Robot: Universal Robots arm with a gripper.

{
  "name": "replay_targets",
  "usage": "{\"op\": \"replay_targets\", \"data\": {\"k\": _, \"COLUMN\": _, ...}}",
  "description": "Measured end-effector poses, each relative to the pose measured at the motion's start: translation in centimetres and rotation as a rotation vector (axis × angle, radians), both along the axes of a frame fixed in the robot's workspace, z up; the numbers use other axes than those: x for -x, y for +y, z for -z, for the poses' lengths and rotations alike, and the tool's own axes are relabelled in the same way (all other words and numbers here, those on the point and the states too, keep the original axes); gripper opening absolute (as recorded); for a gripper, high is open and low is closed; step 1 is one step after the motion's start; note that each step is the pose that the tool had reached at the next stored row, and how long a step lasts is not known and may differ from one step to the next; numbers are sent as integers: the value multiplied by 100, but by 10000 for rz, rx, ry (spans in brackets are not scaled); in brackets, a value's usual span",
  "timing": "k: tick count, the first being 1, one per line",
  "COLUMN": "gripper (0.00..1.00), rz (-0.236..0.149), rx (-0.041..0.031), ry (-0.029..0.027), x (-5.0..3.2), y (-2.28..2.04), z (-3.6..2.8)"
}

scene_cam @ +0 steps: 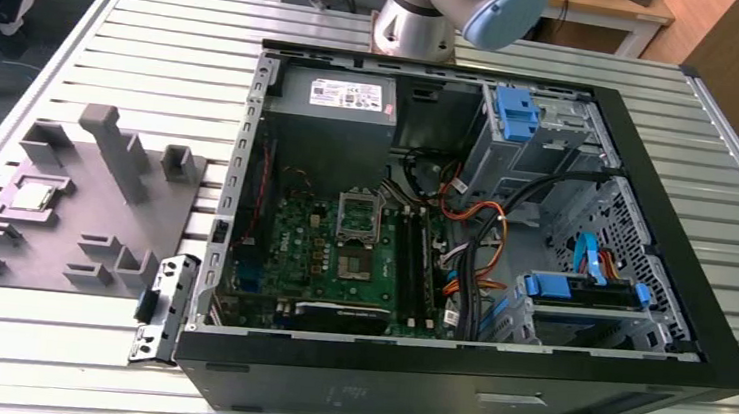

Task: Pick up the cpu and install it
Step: 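Reach for the cpu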

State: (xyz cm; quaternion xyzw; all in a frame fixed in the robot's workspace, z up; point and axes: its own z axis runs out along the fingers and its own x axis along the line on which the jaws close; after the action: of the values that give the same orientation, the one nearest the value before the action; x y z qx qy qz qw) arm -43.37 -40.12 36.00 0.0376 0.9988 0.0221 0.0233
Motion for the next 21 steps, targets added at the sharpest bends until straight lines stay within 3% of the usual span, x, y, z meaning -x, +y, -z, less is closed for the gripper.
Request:
{"op": "replay_targets", "data": {"k": 10, "gripper": 11, "rz": 1, "rx": 1, "ry": 76, "x": 122, "y": -118, "z": 161}}
{"op": "replay_targets", "data": {"k": 21, "gripper": 11, "rz": 1, "rx": 0, "ry": 236, "x": 211, "y": -197, "z": 334}}
